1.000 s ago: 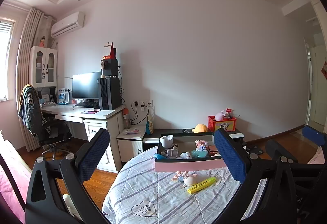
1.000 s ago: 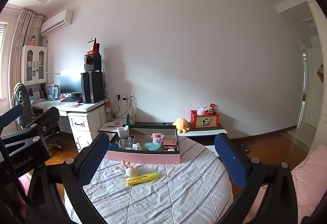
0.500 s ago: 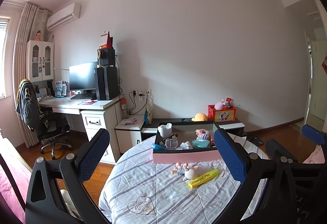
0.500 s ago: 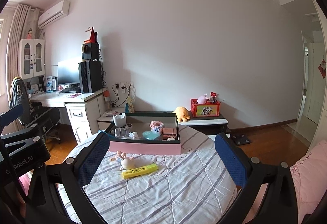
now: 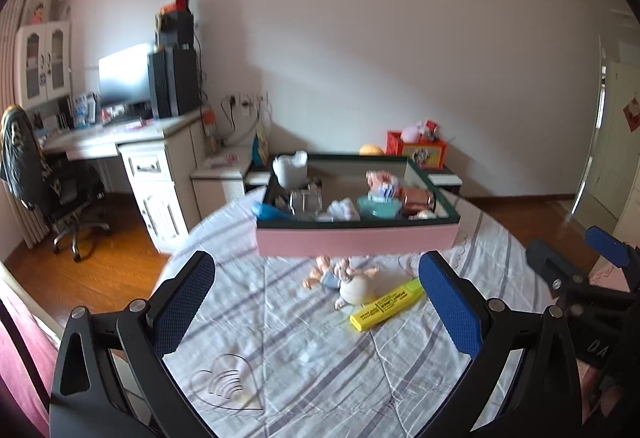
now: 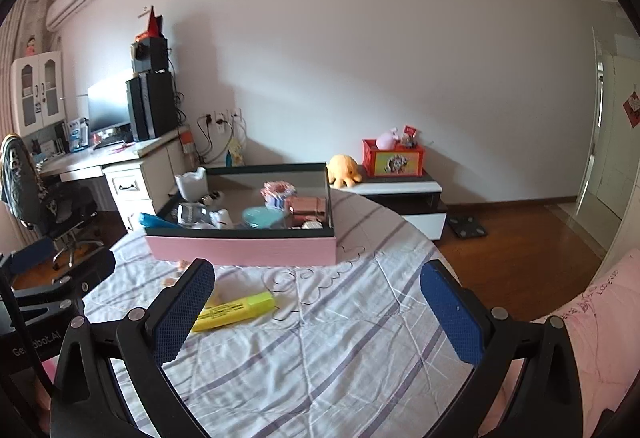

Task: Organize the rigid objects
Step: 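Grasp the doll figurine with the left tool while the right tool moves to the box wall, then carry the doll into the pink box and open the left tool while the right tool holds the box wall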

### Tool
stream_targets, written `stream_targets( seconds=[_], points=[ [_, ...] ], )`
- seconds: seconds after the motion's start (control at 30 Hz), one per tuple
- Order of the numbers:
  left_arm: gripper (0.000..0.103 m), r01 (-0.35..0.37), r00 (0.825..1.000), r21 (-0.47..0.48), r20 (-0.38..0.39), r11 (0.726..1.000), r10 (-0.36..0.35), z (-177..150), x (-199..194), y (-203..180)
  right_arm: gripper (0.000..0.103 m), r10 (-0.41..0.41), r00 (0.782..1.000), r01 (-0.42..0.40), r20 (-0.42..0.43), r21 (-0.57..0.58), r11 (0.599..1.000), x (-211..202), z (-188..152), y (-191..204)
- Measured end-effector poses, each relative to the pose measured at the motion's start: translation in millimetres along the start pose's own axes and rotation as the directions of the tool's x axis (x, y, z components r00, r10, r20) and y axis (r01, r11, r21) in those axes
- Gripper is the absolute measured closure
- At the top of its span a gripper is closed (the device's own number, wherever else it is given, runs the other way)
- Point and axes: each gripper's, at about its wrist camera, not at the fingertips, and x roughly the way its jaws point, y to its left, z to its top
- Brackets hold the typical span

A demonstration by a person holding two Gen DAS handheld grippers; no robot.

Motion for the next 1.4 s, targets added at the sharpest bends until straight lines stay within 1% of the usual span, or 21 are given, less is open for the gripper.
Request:
stream_targets(
  seconds=[0.1,0.2,0.3,0.37,0.53,0.63,0.7,0.73,0.77,0.87,0.9,0.97,1.03,1.07,1.1,1.13,1.23,1.3,1.33,1.37,1.4],
  points=[
    [0.0,0.003,0.996,-0.009,-0.089,1.0,-0.004,-5.7,39.7,-3.0,0.0,-0.005,0.999,0.006,-0.042,0.014,1.0,25.6,-1.6,-9.4],
    [0.0,0.01,0.984,-0.012,-0.18,1.0,-0.012,-12.8,77.1,-6.7,0.0,-0.005,0.997,0.007,-0.081,0.026,1.0,51.1,-0.3,-18.6],
    [0.0,0.03,0.956,-0.016,-0.293,0.999,-0.033,-20.3,115.0,-12.3,0.0,0.001,0.993,0.004,-0.119,0.039,0.999,76.1,4.5,-26.1],
    [0.0,0.022,0.942,-0.008,-0.334,1.0,-0.024,-25.0,130.9,-15.9,0.0,0.006,0.989,-0.001,-0.146,0.039,0.999,92.1,8.3,-29.0],
    [0.0,-0.007,0.923,0.018,-0.385,1.0,0.013,-25.9,161.6,-20.1,0.0,0.044,0.981,-0.035,-0.188,0.05,0.998,121.2,16.4,-31.8],
    [0.0,0.008,0.916,0.02,-0.401,1.0,0.0,-22.2,175.5,-21.3,0.0,0.067,0.975,-0.058,-0.21,0.048,0.997,133.9,22.4,-31.6],
    [0.007,0.032,0.918,0.031,-0.395,0.999,-0.017,-24.3,182.3,-23.0,0.0,0.086,0.971,-0.076,-0.225,0.05,0.996,143.5,27.3,-31.7],
    [0.02,0.063,0.912,0.02,-0.407,0.998,-0.049,-25.9,186.2,-23.6,0.0,0.095,0.966,-0.085,-0.24,0.053,0.995,150.5,30.6,-31.7],
    [0.02,0.072,0.908,0.015,-0.414,0.997,-0.059,-27.5,189.1,-23.4,0.0,0.095,0.963,-0.084,-0.251,0.053,0.995,155.0,32.0,-31.6],
    [0.02,0.085,0.916,0.026,-0.396,0.996,-0.068,-26.8,185.9,-22.9,0.001,0.088,0.957,-0.075,-0.278,0.06,0.995,174.5,43.3,-34.0],
    [0.02,0.078,0.918,0.029,-0.393,0.997,-0.06,-26.6,184.7,-21.3,0.006,0.083,0.955,-0.068,-0.286,0.062,0.996,180.6,46.9,-34.6],
    [0.02,0.051,0.927,0.045,-0.374,0.998,-0.031,-26.0,176.8,-14.8,0.009,0.081,0.948,-0.066,-0.306,0.058,0.996,192.9,52.6,-34.7],
    [0.02,0.015,0.934,0.059,-0.358,0.998,0.007,-24.5,170.8,-4.6,0.015,0.067,0.94,-0.055,-0.336,0.047,0.997,209.1,56.0,-35.5],
    [0.02,0.001,0.937,0.063,-0.348,0.998,0.021,-23.9,168.5,1.0,0.024,0.058,0.933,-0.046,-0.356,0.041,0.998,219.4,57.1,-35.6],
    [0.02,-0.015,0.939,0.063,-0.343,0.998,0.035,-23.3,165.2,9.2,0.031,0.061,0.929,-0.048,-0.364,0.046,0.998,224.5,57.7,-36.1],
    [0.02,-0.033,0.939,0.057,-0.339,0.998,0.051,-23.8,163.5,18.9,0.032,0.07,0.921,-0.052,-0.383,0.056,0.997,232.8,58.0,-37.1],
    [0.02,-0.07,0.94,0.024,-0.334,0.997,0.074,-22.3,159.5,46.8,0.046,0.072,0.905,-0.053,-0.419,0.058,0.997,245.9,57.4,-37.4],
    [0.02,-0.097,0.938,0.012,-0.332,0.995,0.095,-21.8,158.5,59.6,0.065,0.066,0.893,-0.052,-0.446,0.043,0.998,255.8,54.6,-35.0],
    [0.02,-0.104,0.938,0.008,-0.331,0.995,0.101,-22.5,157.5,65.2,0.07,0.066,0.888,-0.052,-0.456,0.041,0.998,259.5,53.0,-35.2],
    [0.02,-0.111,0.938,-0.002,-0.33,0.994,0.104,-22.2,156.5,70.6,0.079,0.079,0.882,-0.064,-0.465,0.049,0.997,263.2,51.8,-35.5],
    [0.02,-0.112,0.939,-0.01,-0.329,0.994,0.102,-21.2,156.1,74.9,0.083,0.099,0.877,-0.081,-0.471,0.059,0.995,265.8,50.7,-36.0]
  ],
)
